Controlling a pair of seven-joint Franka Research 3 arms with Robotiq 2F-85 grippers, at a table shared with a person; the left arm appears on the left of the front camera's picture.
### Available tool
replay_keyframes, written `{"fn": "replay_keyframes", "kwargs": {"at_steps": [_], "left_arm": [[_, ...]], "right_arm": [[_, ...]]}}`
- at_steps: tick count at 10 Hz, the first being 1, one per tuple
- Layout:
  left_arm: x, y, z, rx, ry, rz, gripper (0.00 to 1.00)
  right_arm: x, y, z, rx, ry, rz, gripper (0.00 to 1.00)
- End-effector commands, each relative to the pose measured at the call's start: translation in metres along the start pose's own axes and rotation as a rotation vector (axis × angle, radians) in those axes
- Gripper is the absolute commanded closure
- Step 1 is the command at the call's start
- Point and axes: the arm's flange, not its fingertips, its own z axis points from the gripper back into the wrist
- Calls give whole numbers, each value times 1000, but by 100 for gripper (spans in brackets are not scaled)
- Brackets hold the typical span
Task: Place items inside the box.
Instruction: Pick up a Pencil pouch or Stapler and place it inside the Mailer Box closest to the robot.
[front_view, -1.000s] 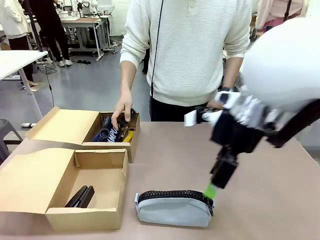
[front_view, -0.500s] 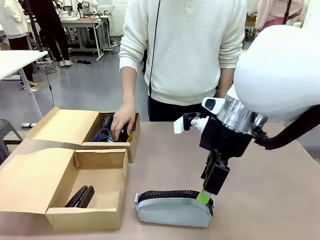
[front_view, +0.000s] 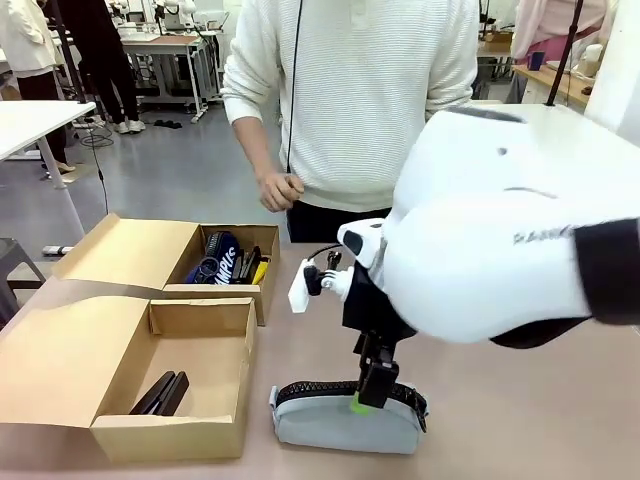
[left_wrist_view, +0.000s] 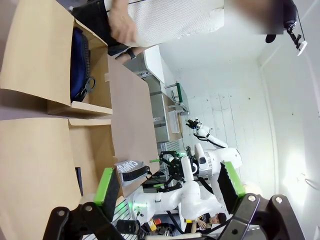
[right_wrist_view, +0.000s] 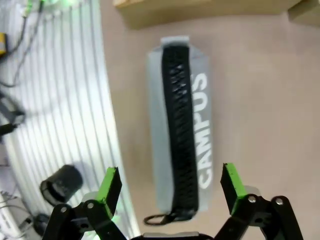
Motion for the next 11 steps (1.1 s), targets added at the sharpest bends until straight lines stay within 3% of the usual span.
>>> {"fn": "replay_keyframes", "kwargs": {"at_steps": [1,4,9,10,11], "left_arm": [[-1,-1,-1,-24,-10,-17,0],[-1,-1,-1,-24,-10,-17,0],[-1,-1,-1,-24,-10,-17,0],[-1,-1,-1,-24,-10,-17,0],[-1,-1,-1,-24,-10,-17,0]], "right_arm": [[11,-11,-19,-72,2,35,0],[18,-20,-50,-6,106,56,0],[20,-26,-75,41,176,-4,0],[20,-27,-74,61,185,-21,39],[19,-27,-73,67,190,-22,60]]}}
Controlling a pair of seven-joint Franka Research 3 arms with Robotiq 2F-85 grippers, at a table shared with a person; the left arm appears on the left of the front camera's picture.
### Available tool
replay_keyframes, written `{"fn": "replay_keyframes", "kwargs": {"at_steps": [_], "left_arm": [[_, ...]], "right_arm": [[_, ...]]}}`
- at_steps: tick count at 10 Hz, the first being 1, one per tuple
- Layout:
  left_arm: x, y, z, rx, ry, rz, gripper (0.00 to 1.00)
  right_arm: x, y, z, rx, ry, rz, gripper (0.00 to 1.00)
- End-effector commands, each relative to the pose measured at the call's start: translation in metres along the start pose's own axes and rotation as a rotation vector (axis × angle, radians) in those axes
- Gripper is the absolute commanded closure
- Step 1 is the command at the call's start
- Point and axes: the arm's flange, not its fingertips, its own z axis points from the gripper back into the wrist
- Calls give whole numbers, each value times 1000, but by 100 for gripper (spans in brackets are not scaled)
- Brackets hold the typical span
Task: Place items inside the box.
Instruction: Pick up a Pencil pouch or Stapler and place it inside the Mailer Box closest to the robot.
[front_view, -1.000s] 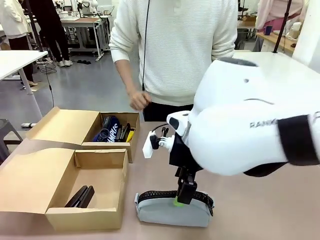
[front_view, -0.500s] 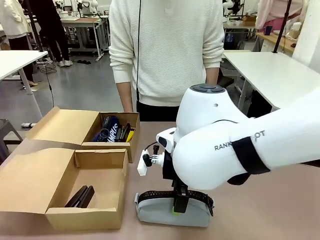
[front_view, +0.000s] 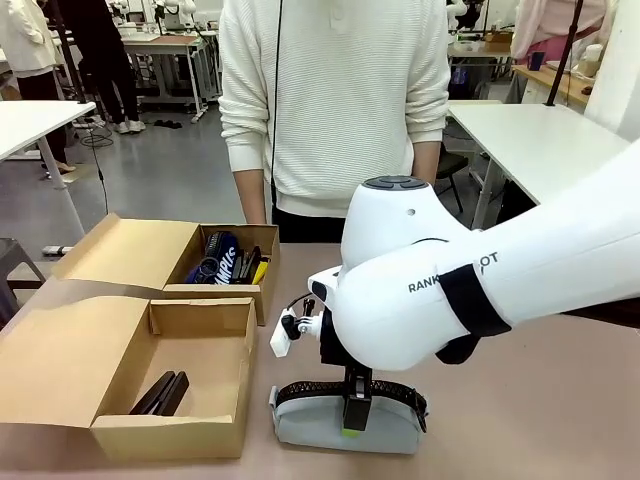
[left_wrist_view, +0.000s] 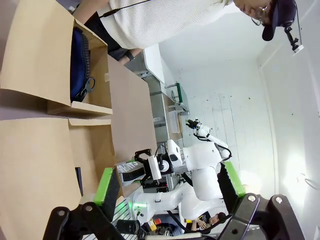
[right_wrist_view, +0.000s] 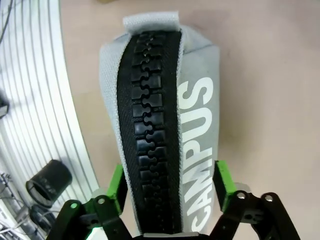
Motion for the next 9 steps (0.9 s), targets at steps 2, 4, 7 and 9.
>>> {"fn": "replay_keyframes", "kwargs": {"at_steps": [2,4,7,9], "left_arm": [[-1,-1,-1,-24,-10,-16,0],[-1,-1,-1,-24,-10,-16,0],[-1,-1,-1,-24,-10,-16,0],[-1,-1,-1,-24,-10,-16,0]], "right_arm": [[6,-4,8,-7,38,-38,100],[4,-4,11,0,45,-51,100],[-2,-6,18,1,48,-74,100],[-4,-6,20,20,45,-126,100]]}}
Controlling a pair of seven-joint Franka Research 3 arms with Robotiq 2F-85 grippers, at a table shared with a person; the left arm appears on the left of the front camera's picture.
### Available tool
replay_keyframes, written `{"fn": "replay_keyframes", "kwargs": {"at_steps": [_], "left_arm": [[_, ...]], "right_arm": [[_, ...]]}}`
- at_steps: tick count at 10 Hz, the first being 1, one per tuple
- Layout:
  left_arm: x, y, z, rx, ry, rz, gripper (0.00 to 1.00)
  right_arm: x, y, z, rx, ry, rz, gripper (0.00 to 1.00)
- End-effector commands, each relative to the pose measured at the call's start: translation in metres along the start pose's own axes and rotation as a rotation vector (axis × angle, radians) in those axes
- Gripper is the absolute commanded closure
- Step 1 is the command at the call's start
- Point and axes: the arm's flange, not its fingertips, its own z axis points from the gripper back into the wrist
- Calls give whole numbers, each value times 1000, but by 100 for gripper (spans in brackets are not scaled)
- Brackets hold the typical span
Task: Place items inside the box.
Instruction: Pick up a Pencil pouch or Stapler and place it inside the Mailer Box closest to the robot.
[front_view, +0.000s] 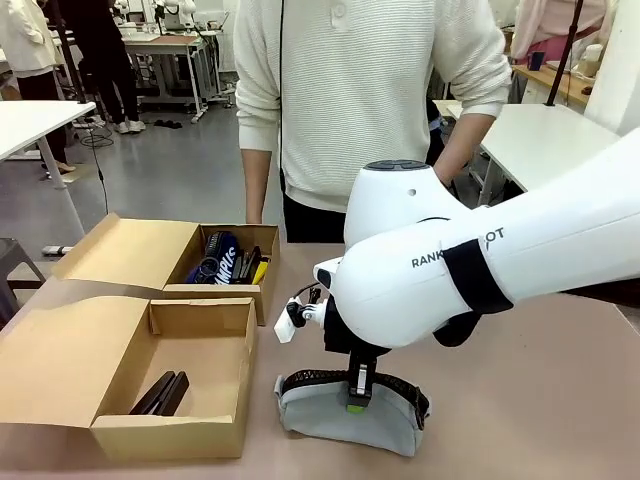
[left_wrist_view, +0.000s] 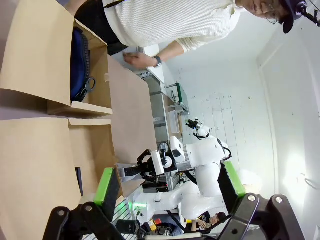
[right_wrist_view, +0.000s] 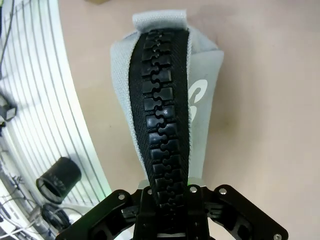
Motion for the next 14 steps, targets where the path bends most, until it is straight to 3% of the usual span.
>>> {"fn": "replay_keyframes", "kwargs": {"at_steps": [1,4,5,6,7,9,10,11,12,13,14], "left_arm": [[-1,-1,-1,-24,-10,-16,0],[-1,-1,-1,-24,-10,-16,0],[-1,-1,-1,-24,-10,-16,0],[-1,-1,-1,-24,-10,-16,0],[-1,-1,-1,-24,-10,-16,0],[-1,-1,-1,-24,-10,-16,0],[-1,-1,-1,-24,-10,-16,0],[-1,-1,-1,-24,-10,-16,0],[-1,-1,-1,-24,-10,-16,0],[-1,-1,-1,-24,-10,-16,0],[-1,-1,-1,-24,-10,-16,0]], "right_arm": [[-6,3,16,7,-6,-125,100],[-44,21,64,146,-91,-348,100],[-62,29,79,217,-175,-464,100],[-79,36,94,299,-302,-698,100],[-87,41,101,305,-409,-935,100],[-102,49,107,328,-514,-1359,100],[-124,54,116,255,-589,-1511,100],[-129,63,122,98,-516,-1245,100],[-107,32,125,331,-379,-1074,100],[-107,32,125,331,-379,-1074,100],[-108,33,147,263,-470,-1176,92]]}}
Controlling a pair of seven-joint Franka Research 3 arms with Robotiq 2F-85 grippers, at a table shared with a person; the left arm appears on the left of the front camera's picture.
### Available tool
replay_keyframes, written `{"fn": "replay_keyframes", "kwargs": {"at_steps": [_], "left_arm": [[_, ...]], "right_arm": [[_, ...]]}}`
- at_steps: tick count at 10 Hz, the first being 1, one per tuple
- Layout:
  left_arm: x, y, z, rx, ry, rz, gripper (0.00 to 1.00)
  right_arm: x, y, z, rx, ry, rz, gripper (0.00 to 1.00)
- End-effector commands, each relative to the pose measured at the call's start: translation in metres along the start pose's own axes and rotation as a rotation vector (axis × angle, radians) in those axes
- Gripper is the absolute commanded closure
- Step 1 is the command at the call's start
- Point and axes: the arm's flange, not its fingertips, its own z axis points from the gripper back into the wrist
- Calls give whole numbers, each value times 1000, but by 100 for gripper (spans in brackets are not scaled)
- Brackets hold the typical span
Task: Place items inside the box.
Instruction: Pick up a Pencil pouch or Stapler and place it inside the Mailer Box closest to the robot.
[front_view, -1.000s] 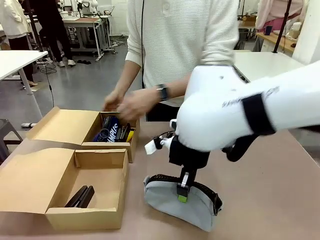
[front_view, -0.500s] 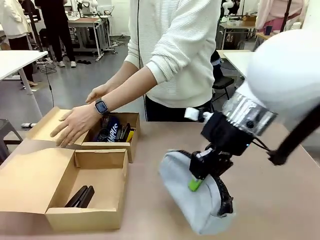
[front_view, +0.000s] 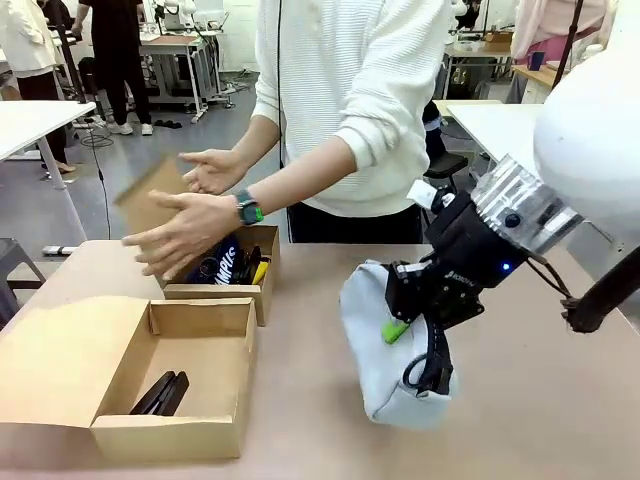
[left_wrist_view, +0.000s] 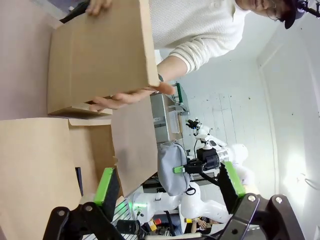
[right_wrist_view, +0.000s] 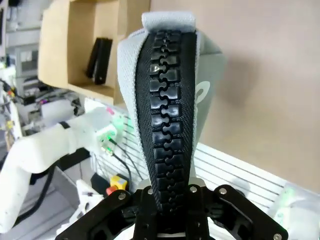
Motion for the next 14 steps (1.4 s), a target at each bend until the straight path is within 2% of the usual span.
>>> {"fn": "replay_keyframes", "kwargs": {"at_steps": [1,2,3,4,6,8,9,10,12,14], "left_arm": [[-1,-1,-1,-24,-9,-16,0],[-1,-1,-1,-24,-9,-16,0],[-1,-1,-1,-24,-9,-16,0],[-1,-1,-1,-24,-9,-16,0],[-1,-1,-1,-24,-9,-16,0],[-1,-1,-1,-24,-9,-16,0],[-1,-1,-1,-24,-9,-16,0],[-1,-1,-1,-24,-9,-16,0],[-1,-1,-1,-24,-9,-16,0],[-1,-1,-1,-24,-9,-16,0]], "right_arm": [[10,0,11,71,-204,-196,92],[13,8,8,148,-264,-188,92],[24,22,-7,134,-234,-180,92],[35,31,-21,74,-160,-181,92],[27,-1,11,126,-86,-227,92],[-9,-44,47,184,-89,-193,92],[-24,-68,55,143,-18,-206,92],[-31,-82,56,113,-30,-277,92],[-35,-88,55,106,-59,-286,92],[-26,-78,50,86,-60,-254,92]]}}
